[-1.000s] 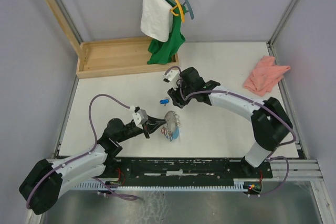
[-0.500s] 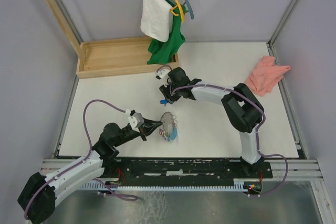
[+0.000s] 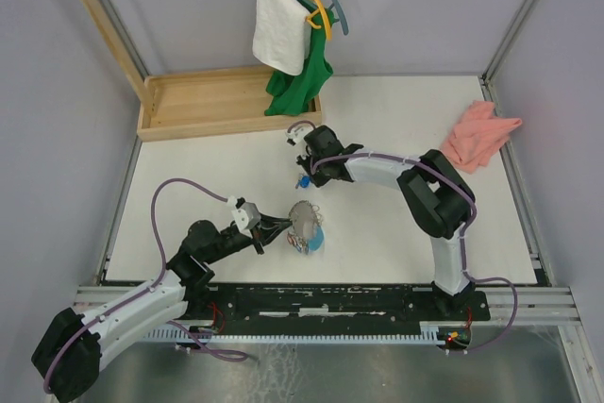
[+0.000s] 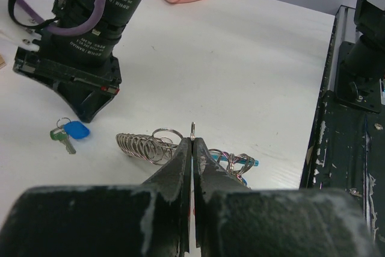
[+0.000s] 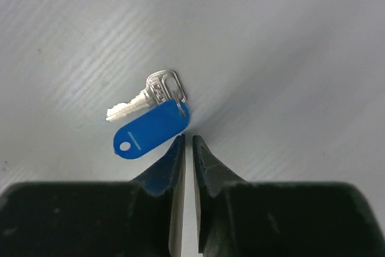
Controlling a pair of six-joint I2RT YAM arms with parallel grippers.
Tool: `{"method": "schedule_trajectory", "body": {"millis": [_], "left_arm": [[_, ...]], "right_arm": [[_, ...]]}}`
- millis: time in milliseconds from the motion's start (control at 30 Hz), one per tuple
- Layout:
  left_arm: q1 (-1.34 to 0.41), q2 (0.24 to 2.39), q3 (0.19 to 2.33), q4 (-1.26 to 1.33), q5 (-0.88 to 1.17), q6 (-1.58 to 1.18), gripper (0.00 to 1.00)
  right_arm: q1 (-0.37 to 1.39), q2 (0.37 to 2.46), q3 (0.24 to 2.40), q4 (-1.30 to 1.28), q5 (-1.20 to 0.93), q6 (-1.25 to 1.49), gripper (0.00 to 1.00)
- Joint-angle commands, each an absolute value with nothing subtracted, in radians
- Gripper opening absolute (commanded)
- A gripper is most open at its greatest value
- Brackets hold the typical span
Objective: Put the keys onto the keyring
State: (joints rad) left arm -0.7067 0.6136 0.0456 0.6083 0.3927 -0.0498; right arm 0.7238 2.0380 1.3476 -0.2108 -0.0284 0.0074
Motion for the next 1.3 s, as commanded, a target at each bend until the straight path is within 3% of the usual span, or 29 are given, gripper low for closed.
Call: {"method": "schedule_trajectory", "body": {"millis": [0,300,367,467,633,967,1267], "left_arm": [[-0.706,0.618,0.064,0.654,0.377,-0.009,0.03],[-0.705,0.611,0.068,0.647,0.374,-0.006,0.03],[-0.704,0.605,0.067,0.644,0.368,-0.006,0.03],[-0.706,0.601,0.066,0.635,0.358,-0.005,0.03],[-0.705,0.597,0.065,0.634,0.356,-0.006,0.03],[-0.705,0.595,0.064,0.627,0.356,-0.002,0.03],[-0.706,0.595,0.065,0.630,0.360,-0.004,0.03]], "right_arm": [[0.681,1.954,1.270,-0.318,0.082,0.061,0.13],[0.661,1.751,1.096,-0.394,0.078,0.114,0.05],[0.663,1.735,1.098,-0.361,0.018,0.089,0.07],[0.663,1.748,1.126,-0.282,-0.058,0.052,0.22],[0.663,1.826,1.180,-0.111,-0.174,0.006,0.35],[0.662,2.038,1.374,-0.075,-0.251,0.078,0.37],[0.643,2.096,1.415,-0.105,-0.204,0.165,0.36]]}}
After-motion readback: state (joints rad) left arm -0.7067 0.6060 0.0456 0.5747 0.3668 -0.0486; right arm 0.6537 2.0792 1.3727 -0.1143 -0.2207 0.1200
